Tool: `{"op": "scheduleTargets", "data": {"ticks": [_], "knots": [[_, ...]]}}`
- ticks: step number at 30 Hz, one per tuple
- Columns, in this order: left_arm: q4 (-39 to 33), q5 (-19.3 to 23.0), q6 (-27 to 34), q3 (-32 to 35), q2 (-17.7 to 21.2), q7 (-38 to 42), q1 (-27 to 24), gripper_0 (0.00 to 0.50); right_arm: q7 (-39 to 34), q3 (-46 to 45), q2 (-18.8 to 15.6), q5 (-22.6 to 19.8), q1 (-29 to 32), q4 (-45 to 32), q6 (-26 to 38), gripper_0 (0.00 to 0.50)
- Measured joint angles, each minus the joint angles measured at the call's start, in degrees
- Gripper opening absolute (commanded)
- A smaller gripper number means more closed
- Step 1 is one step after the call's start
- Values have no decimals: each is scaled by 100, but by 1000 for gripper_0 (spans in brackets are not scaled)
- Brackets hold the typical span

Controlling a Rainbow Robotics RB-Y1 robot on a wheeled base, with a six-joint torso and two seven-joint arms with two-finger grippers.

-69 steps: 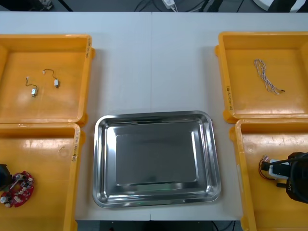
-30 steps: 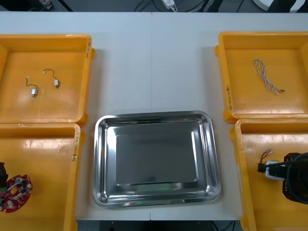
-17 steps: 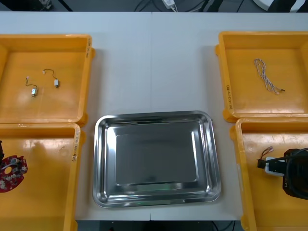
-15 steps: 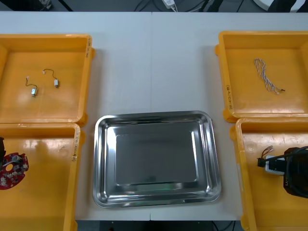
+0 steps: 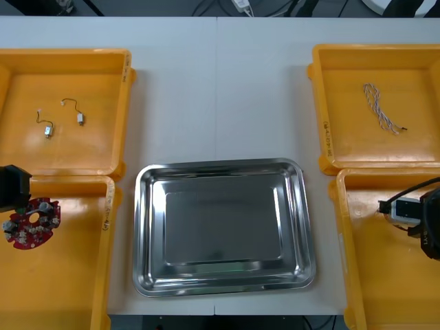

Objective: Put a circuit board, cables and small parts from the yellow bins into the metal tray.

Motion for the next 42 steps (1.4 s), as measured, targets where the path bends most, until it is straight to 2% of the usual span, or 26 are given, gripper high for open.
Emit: {"op": "scheduleTargets", "data": {"ticks": [7, 12, 16, 20, 29, 33, 39, 42], "knots": [[-110, 31, 128, -380, 76, 1, -421, 0, -78, -449, 0, -530, -402, 1, 903, 0], [-117, 41, 163, -696, 77, 8, -755, 0, -773, -790, 0, -918, -610, 2, 1364, 0], [-120, 59, 172, -932, 77, 28, -1003, 0, -928, -1017, 0, -1156, -758, 2, 1595, 0], [-122, 66, 179, -1236, 77, 185, -1267, 0, -1147, -1174, 0, -1231, -994, 2, 1910, 0], [-257, 31, 355, -1741, 60, 1412, -1641, 0, -1382, -1275, 4, -1240, -1803, 2, 2617, 0], [-302, -176, 362, -2010, -50, 1448, -1805, 0, -1861, -1275, 35, -1262, -2048, 2, 2746, 0], [-313, -675, 369, -2510, -418, 1473, -2028, 0, -1973, -1281, 148, -1296, -2246, 2, 2758, 0], [-326, -961, 370, -2745, -630, 1500, -2065, 0, -2247, -1281, 205, -1353, -2328, 2, 2767, 0]]}}
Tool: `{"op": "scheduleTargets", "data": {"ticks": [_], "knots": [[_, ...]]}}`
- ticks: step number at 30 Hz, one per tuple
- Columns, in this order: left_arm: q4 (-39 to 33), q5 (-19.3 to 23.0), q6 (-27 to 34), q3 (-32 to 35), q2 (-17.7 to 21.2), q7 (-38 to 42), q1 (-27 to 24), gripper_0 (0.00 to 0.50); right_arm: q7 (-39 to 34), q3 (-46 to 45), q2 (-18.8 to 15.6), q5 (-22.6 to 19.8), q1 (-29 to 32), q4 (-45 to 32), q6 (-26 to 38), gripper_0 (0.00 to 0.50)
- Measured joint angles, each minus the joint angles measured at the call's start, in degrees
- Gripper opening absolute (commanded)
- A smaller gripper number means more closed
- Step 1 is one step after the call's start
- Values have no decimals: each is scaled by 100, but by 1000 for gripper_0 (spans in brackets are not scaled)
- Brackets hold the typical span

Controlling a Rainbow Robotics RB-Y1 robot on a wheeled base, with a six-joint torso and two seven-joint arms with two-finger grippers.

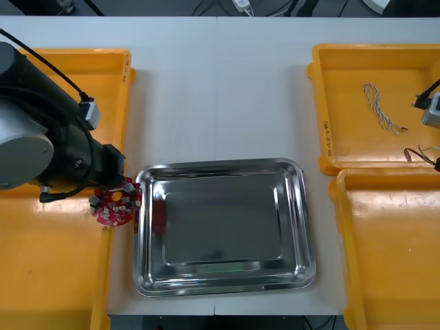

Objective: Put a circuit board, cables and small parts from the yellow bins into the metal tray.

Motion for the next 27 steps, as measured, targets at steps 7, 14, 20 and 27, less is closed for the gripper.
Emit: {"op": "scheduleTargets", "data": {"ticks": [7, 14, 20, 27], "knots": [[-46, -413, 2, -383, -447, 435, -2, 0, -118, 0, 58, -9, -83, 0, 35, 0], [-58, -824, 3, -851, -828, 621, -2, 0, -118, 0, 197, 79, -84, 0, 118, 0], [-58, -1248, 6, -1281, -1102, 622, 28, 0, -118, 0, 270, 206, -85, 0, 154, 0], [-58, -1789, -243, -1652, -1217, 623, 336, 0, -118, -1, 294, 206, -85, 0, 185, 0]]}}
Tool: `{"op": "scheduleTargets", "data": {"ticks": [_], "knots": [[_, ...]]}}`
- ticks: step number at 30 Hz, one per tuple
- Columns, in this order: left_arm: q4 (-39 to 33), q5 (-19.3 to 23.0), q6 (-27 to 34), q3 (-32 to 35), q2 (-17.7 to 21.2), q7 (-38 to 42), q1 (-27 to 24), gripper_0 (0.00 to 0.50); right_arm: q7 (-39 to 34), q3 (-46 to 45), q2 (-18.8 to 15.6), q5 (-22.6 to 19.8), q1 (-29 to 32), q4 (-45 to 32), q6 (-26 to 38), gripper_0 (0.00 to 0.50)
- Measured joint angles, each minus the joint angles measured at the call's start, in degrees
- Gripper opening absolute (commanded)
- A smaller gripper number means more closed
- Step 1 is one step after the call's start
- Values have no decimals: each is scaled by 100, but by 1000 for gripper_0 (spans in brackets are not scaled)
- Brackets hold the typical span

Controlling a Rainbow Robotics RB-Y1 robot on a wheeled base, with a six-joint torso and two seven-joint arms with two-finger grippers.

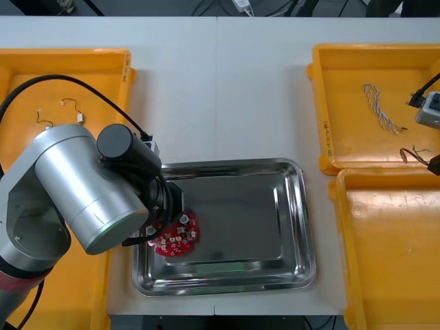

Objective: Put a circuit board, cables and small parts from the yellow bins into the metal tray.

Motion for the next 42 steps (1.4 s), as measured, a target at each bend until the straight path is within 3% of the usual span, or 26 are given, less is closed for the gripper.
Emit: {"op": "scheduleTargets", "data": {"ticks": [5, 21, 42], "knots": [[0, -228, -217, -194, 0, 0, 242, 0, 0, 0, 0, 0, 0, 0, 26, 0], [0, -395, -763, -441, -1, 1, 674, 0, 0, 0, 1, -66, 0, 0, 26, 0], [241, -480, -1009, -562, -1, 1, 697, 0, 0, 0, 1, -175, 0, 0, 23, 0]]}}
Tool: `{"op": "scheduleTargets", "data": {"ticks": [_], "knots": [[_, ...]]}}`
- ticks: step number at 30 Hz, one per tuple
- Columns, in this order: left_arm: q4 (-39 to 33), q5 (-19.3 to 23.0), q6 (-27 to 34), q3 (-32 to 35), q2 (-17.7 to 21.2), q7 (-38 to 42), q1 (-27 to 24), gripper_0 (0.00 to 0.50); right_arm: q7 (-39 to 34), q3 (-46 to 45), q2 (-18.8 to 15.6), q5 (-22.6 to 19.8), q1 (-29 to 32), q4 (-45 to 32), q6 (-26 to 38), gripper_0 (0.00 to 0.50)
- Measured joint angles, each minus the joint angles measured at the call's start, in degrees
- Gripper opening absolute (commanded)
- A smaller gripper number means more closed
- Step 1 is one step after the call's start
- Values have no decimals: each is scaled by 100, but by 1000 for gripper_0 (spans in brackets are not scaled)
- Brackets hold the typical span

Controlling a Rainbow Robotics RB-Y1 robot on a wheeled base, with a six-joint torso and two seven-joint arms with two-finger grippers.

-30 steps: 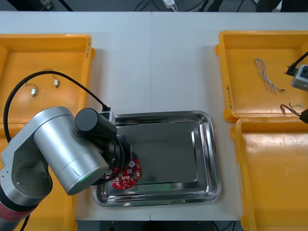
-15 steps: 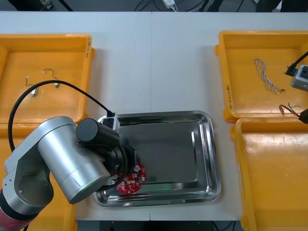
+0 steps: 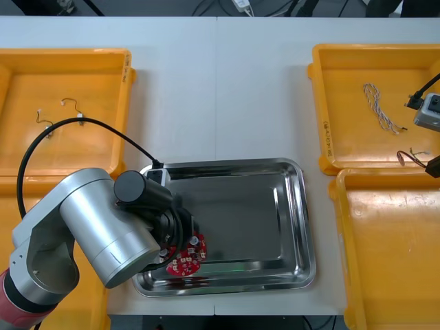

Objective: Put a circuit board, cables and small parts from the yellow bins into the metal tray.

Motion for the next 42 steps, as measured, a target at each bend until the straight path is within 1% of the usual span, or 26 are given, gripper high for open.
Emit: {"op": "scheduleTargets", "data": {"ticks": [8, 9, 10, 11, 12, 13, 14, 38, 42], "knots": [[12, -1, -6, -49, 0, 0, 1, 2, 0, 0, 0, -41, 0, 0, -1, 0], [13, -1, -10, -50, 0, 0, 2, 38, 0, 0, 0, -41, 0, 0, -1, 0], [13, -1, -13, -50, 0, 0, 2, 108, 0, 0, 0, -41, 0, 0, -1, 0], [13, -1, -14, -50, 0, 0, 2, 305, 0, 0, 0, -41, 0, 0, -1, 0], [14, -1, -18, -50, 0, 0, 2, 438, 0, 0, 0, -42, 0, 0, -1, 0], [14, -1, -22, -50, 0, 0, 2, 481, 0, 0, 0, -42, 0, 0, -1, 0], [14, -1, -24, -50, 0, 0, 2, 500, 0, 0, 0, -42, 0, 0, -1, 0], [14, -1, -187, -89, 0, 0, 7, 500, 0, 0, 0, -64, 0, -2, -3, 0], [14, 39, -187, -83, 2, 0, -15, 500, 0, 0, 1, -86, 0, -107, -11, 0]]}}
